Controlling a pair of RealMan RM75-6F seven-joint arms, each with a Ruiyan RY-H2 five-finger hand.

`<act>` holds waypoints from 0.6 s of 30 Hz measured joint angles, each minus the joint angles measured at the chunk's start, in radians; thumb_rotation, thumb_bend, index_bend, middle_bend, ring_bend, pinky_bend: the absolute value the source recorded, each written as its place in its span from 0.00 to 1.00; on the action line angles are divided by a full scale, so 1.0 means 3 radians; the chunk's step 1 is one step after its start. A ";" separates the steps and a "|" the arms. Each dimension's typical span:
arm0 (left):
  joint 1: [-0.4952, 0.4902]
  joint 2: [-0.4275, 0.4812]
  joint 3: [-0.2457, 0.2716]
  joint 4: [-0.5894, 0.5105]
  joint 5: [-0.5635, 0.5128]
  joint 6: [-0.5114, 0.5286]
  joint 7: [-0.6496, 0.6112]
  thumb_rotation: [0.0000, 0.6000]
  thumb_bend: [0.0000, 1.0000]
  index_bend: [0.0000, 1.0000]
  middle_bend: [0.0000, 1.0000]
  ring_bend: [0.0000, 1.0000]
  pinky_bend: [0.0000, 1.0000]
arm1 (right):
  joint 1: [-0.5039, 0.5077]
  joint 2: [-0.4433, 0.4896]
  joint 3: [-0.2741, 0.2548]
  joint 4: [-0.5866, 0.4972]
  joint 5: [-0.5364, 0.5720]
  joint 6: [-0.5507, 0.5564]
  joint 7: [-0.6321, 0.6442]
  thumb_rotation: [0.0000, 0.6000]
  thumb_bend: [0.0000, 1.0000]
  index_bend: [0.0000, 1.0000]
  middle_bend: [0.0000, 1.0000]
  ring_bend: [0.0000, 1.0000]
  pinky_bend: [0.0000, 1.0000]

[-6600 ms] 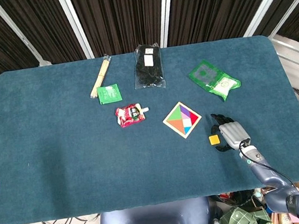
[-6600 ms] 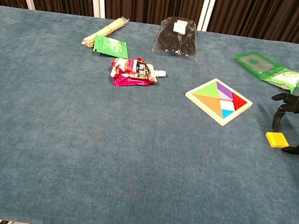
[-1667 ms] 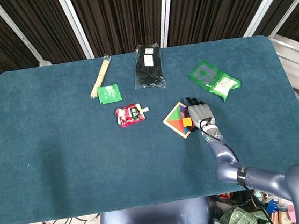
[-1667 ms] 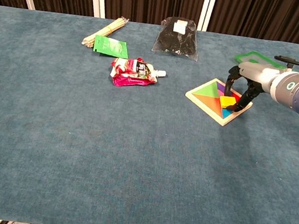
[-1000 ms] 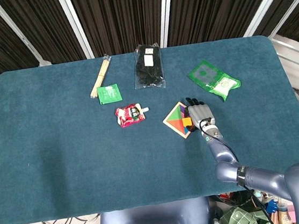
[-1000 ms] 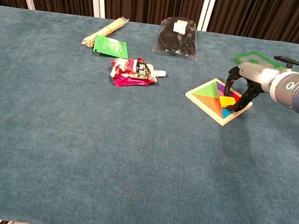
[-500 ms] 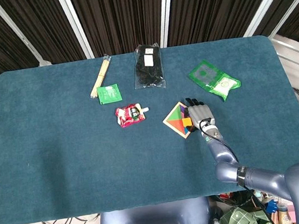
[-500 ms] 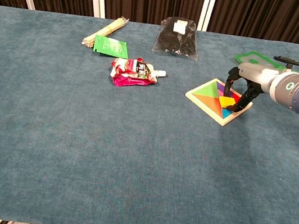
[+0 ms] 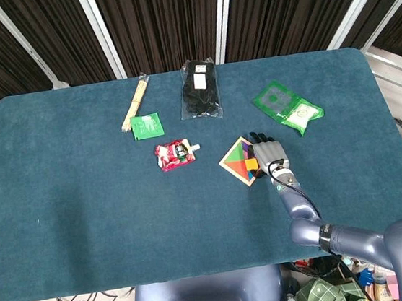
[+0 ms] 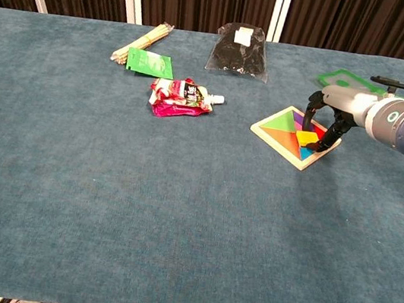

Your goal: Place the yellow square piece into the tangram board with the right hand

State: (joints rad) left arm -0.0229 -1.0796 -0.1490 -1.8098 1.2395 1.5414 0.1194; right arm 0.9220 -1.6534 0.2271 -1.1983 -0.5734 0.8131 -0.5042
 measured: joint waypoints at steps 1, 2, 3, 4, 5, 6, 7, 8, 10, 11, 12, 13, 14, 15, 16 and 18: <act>0.0000 0.0000 0.0000 -0.0001 0.0000 -0.0001 0.0001 1.00 0.32 0.00 0.00 0.00 0.00 | 0.0001 0.0000 -0.0001 -0.0001 0.0004 0.0000 -0.0004 1.00 0.26 0.41 0.00 0.00 0.13; 0.0000 0.0000 0.0001 0.0000 -0.0001 -0.0001 0.0001 1.00 0.32 0.00 0.00 0.00 0.00 | 0.0003 0.0001 -0.0004 -0.0001 0.0012 0.0001 -0.0015 1.00 0.26 0.40 0.00 0.00 0.13; 0.0000 0.0000 -0.0001 0.0000 -0.0001 0.0000 0.0000 1.00 0.32 0.00 0.00 0.00 0.00 | 0.0005 0.0000 -0.0006 -0.0002 0.0017 0.0002 -0.0024 1.00 0.26 0.40 0.00 0.00 0.13; 0.0000 0.0000 -0.0001 0.0000 -0.0001 0.0001 0.0000 1.00 0.32 0.00 0.00 0.00 0.00 | 0.0007 0.0000 -0.0008 -0.0002 0.0023 0.0003 -0.0030 1.00 0.26 0.40 0.00 0.00 0.13; 0.0000 0.0000 -0.0001 0.0001 0.0000 0.0002 0.0001 1.00 0.32 0.00 0.00 0.00 0.00 | 0.0008 0.0000 -0.0011 -0.0003 0.0030 0.0003 -0.0035 1.00 0.26 0.40 0.00 0.00 0.13; 0.0000 0.0000 -0.0001 0.0000 0.0000 0.0002 0.0001 1.00 0.32 0.00 0.00 0.00 0.00 | 0.0009 0.0000 -0.0013 -0.0002 0.0035 0.0002 -0.0039 1.00 0.26 0.40 0.00 0.00 0.13; 0.0000 0.0000 0.0000 -0.0001 0.0001 0.0002 0.0002 1.00 0.32 0.00 0.00 0.00 0.00 | 0.0009 0.0000 -0.0014 0.0000 0.0039 0.0002 -0.0042 1.00 0.26 0.39 0.00 0.00 0.13; 0.0000 0.0000 0.0000 0.0000 0.0001 0.0002 0.0002 1.00 0.32 0.00 0.00 0.00 0.00 | 0.0010 0.0001 -0.0016 0.0000 0.0046 0.0000 -0.0046 1.00 0.26 0.39 0.00 0.00 0.13; 0.0001 0.0001 0.0000 0.0001 0.0003 0.0003 0.0000 1.00 0.32 0.00 0.00 0.00 0.00 | 0.0011 0.0007 -0.0017 -0.0003 0.0055 -0.0003 -0.0052 1.00 0.26 0.39 0.00 0.00 0.13; 0.0001 0.0000 0.0000 0.0001 0.0002 0.0003 0.0000 1.00 0.32 0.00 0.00 0.00 0.00 | 0.0011 0.0010 -0.0018 -0.0008 0.0054 0.0000 -0.0053 1.00 0.26 0.39 0.00 0.00 0.13; 0.0001 0.0000 0.0000 0.0000 0.0001 0.0003 0.0000 1.00 0.32 0.00 0.00 0.00 0.00 | 0.0010 0.0014 -0.0018 -0.0015 0.0053 0.0002 -0.0053 1.00 0.26 0.39 0.00 0.00 0.13; 0.0001 0.0000 0.0000 0.0000 0.0001 0.0003 0.0000 1.00 0.32 0.00 0.00 0.00 0.00 | 0.0009 0.0018 -0.0019 -0.0023 0.0051 0.0004 -0.0052 1.00 0.26 0.39 0.00 0.00 0.13; 0.0001 0.0000 0.0000 0.0001 0.0000 0.0002 0.0001 1.00 0.32 0.00 0.00 0.00 0.00 | 0.0007 0.0024 -0.0019 -0.0036 0.0048 0.0007 -0.0051 1.00 0.26 0.39 0.00 0.00 0.13; 0.0001 0.0000 0.0000 0.0001 -0.0001 0.0002 0.0000 1.00 0.32 0.00 0.00 0.00 0.00 | 0.0005 0.0029 -0.0019 -0.0047 0.0045 0.0009 -0.0048 1.00 0.26 0.39 0.00 0.00 0.13; 0.0001 0.0000 -0.0001 -0.0001 -0.0001 0.0003 0.0000 1.00 0.32 0.00 0.00 0.00 0.00 | 0.0003 0.0034 -0.0019 -0.0059 0.0041 0.0012 -0.0045 1.00 0.26 0.39 0.00 0.00 0.13; 0.0002 0.0000 -0.0001 0.0002 0.0002 0.0006 0.0001 1.00 0.32 0.00 0.00 0.00 0.00 | -0.0003 0.0053 -0.0013 -0.0094 0.0030 0.0021 -0.0031 1.00 0.26 0.38 0.00 0.00 0.13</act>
State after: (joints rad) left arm -0.0224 -1.0796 -0.1493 -1.8092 1.2401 1.5432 0.1197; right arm 0.9209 -1.6376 0.2232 -1.2267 -0.5644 0.8194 -0.5134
